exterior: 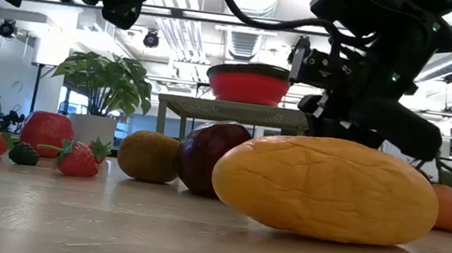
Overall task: Pick & Place Fruit
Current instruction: Put the strawberry into the red strainer bowl on the shelf
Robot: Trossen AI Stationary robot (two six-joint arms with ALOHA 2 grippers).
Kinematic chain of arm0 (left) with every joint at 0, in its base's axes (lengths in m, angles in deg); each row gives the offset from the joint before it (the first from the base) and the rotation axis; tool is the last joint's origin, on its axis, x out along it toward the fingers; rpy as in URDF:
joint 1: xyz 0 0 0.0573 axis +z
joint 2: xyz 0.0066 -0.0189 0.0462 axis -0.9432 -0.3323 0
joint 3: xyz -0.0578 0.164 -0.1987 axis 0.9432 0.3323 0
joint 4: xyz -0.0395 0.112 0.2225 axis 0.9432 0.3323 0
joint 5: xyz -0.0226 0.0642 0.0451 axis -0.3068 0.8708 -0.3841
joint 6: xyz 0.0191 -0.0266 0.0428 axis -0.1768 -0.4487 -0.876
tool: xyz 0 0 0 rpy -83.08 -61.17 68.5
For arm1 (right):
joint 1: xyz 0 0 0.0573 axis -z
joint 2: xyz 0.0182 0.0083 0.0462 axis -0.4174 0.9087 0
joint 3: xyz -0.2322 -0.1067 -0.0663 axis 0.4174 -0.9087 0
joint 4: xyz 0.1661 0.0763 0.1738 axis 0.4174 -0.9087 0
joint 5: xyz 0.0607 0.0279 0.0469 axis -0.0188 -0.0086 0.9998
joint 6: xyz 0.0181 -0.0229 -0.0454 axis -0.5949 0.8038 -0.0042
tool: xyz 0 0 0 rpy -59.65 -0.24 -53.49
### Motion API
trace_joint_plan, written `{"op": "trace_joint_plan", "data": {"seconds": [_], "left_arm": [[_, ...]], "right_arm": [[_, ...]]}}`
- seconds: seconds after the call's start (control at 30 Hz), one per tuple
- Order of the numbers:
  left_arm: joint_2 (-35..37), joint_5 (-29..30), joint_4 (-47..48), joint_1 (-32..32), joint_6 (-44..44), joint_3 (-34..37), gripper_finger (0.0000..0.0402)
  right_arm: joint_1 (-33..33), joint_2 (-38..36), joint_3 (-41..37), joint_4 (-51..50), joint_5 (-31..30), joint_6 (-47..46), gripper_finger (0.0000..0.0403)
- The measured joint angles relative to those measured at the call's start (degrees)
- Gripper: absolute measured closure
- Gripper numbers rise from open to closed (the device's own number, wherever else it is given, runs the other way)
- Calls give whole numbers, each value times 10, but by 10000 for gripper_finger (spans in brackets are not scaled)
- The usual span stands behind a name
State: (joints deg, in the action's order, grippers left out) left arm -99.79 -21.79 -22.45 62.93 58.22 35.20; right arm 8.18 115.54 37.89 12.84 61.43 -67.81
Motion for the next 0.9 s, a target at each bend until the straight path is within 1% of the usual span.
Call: {"op": "trace_joint_plan", "data": {"seconds": [0.23, 0.43, 0.73, 0.9], "left_arm": [[0, 0, -1, 0, 0, 0, 241], [0, 0, -1, 0, 0, 0, 241], [0, 0, -1, 0, 0, 0, 241], [0, 0, 0, 0, 0, 0, 241]], "right_arm": [[1, 0, 0, -21, -39, 3, 349], [3, 0, 0, -20, -43, 3, 391], [12, -9, 3, -21, -41, -1, 394], [17, -21, 40, -25, -37, 21, 395]]}}
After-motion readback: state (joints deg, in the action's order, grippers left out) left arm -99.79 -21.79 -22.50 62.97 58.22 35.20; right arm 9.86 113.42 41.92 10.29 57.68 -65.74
